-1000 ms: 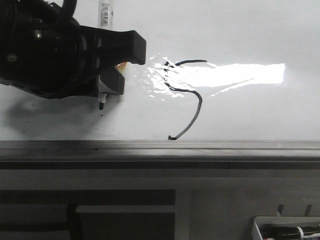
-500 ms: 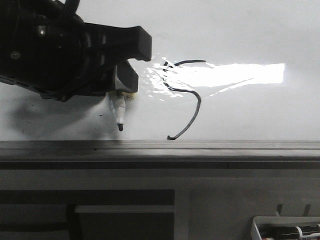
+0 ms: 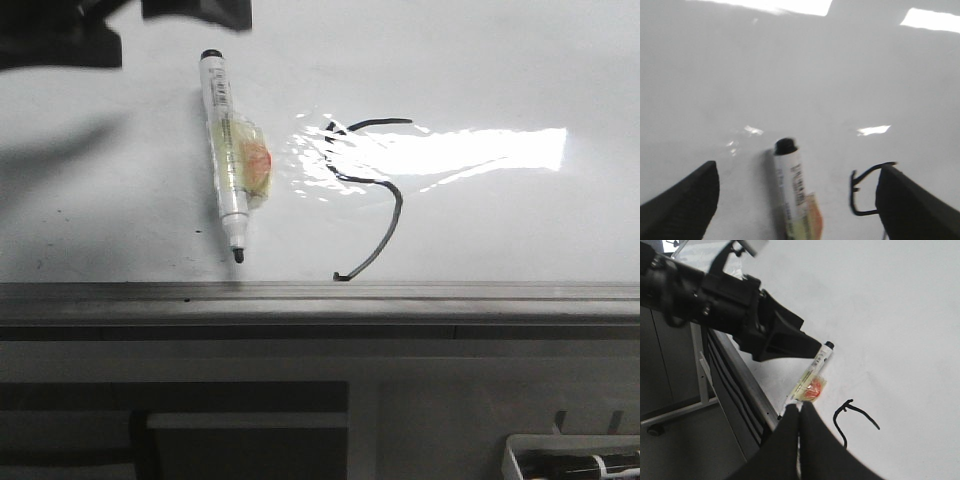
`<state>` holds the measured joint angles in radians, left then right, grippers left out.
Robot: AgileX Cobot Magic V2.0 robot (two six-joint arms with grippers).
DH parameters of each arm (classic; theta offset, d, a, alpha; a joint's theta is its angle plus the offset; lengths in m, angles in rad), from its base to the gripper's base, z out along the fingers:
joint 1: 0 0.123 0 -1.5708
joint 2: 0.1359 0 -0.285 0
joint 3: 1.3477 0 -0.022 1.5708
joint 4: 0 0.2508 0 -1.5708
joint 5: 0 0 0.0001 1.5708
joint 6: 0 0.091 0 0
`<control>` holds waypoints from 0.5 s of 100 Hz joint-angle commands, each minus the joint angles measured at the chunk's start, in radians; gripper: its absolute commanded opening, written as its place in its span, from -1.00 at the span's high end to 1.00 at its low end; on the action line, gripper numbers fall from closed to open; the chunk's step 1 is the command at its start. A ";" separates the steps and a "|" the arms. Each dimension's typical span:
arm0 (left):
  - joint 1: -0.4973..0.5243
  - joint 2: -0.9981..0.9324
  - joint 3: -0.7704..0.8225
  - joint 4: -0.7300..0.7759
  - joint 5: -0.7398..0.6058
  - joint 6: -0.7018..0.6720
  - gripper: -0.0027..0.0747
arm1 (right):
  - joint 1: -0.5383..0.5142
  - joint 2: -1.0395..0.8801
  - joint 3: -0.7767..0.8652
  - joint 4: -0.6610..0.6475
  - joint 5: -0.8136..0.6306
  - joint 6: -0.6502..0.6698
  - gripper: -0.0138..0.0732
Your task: Write number 5 on whiteboard
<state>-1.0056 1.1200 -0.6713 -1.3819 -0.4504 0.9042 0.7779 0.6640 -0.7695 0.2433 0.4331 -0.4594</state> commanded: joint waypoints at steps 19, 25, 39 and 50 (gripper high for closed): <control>-0.030 -0.318 0.032 -0.278 -0.134 0.508 0.14 | -0.028 -0.165 0.133 -0.036 -0.155 0.008 0.81; -0.030 -0.393 0.064 -0.327 -0.145 0.570 0.42 | -0.040 -0.210 0.198 -0.036 -0.184 0.008 0.81; -0.030 -0.542 0.149 -0.365 -0.145 0.599 0.99 | -0.048 -0.310 0.326 -0.036 -0.281 0.008 0.81; -0.030 -0.610 0.213 -0.365 -0.159 0.599 0.98 | -0.048 -0.355 0.385 -0.031 -0.291 0.008 0.83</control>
<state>-1.0293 0.5508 -0.4756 -1.7755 -0.6099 1.4932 0.7349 0.3324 -0.3951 0.2087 0.2470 -0.4545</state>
